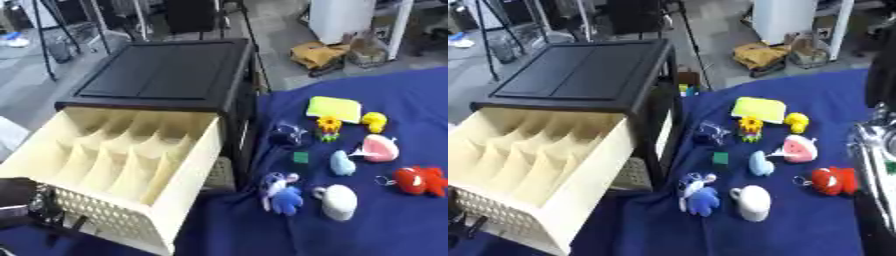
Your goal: Pick up objects from table and place into drawer.
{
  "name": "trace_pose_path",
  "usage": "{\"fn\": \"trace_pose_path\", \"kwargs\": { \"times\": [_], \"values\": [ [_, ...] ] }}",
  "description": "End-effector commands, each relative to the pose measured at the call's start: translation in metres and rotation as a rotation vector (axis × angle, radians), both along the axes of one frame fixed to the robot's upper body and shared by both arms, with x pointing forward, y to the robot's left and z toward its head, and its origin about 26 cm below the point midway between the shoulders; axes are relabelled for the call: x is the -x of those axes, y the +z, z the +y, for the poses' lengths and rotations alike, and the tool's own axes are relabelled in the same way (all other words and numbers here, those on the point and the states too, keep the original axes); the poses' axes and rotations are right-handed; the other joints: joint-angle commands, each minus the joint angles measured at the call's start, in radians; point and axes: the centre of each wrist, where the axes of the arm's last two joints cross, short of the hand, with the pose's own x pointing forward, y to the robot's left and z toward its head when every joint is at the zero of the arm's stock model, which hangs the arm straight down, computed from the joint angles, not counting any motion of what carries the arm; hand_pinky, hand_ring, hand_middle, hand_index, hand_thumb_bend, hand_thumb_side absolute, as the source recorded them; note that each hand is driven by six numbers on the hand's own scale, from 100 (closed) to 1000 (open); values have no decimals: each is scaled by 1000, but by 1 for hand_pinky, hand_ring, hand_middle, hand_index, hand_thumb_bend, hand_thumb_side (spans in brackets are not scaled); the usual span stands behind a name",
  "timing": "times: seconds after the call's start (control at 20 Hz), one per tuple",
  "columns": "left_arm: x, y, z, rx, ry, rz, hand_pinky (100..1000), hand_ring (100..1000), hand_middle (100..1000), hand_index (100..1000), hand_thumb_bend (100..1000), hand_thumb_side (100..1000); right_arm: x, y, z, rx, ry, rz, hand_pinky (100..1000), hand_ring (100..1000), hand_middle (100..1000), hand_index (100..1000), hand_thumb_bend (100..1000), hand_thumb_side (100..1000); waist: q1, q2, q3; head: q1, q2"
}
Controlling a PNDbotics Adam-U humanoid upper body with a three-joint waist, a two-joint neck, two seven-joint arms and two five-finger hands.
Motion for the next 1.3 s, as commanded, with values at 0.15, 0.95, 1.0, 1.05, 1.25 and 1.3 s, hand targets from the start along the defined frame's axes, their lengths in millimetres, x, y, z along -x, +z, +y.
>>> {"fn": "trace_pose_path", "kwargs": {
  "times": [0.15,0.95,1.0,1.05,1.25,1.3],
  "values": [
    [1,-2,2,-3,2,19,100,162,240,1000,372,632,4,11,-1,7,-3,-41,731,813,665,697,131,1000,-8,-8,-1,1,-14],
    [-2,10,3,67,-6,-53,100,159,235,1000,352,653,4,11,-2,5,-7,-39,731,813,665,695,128,1000,-7,-11,-1,-5,-14],
    [-2,12,4,74,-5,-64,100,160,236,1000,350,655,4,11,-2,5,-7,-38,731,813,665,695,127,1000,-7,-12,-1,-6,-14],
    [-2,13,4,78,-4,-74,100,161,237,1000,346,656,4,10,-2,5,-8,-38,731,813,665,695,127,1000,-7,-12,-1,-6,-15],
    [-2,14,5,92,5,-104,100,160,238,1000,335,658,4,10,-2,5,-7,-37,731,813,665,695,124,1000,-6,-12,2,-8,-14],
    [-2,15,5,97,6,-112,100,158,237,1000,331,657,4,10,-2,5,-7,-37,731,813,665,695,125,1000,-5,-12,3,-8,-15]
  ]
}}
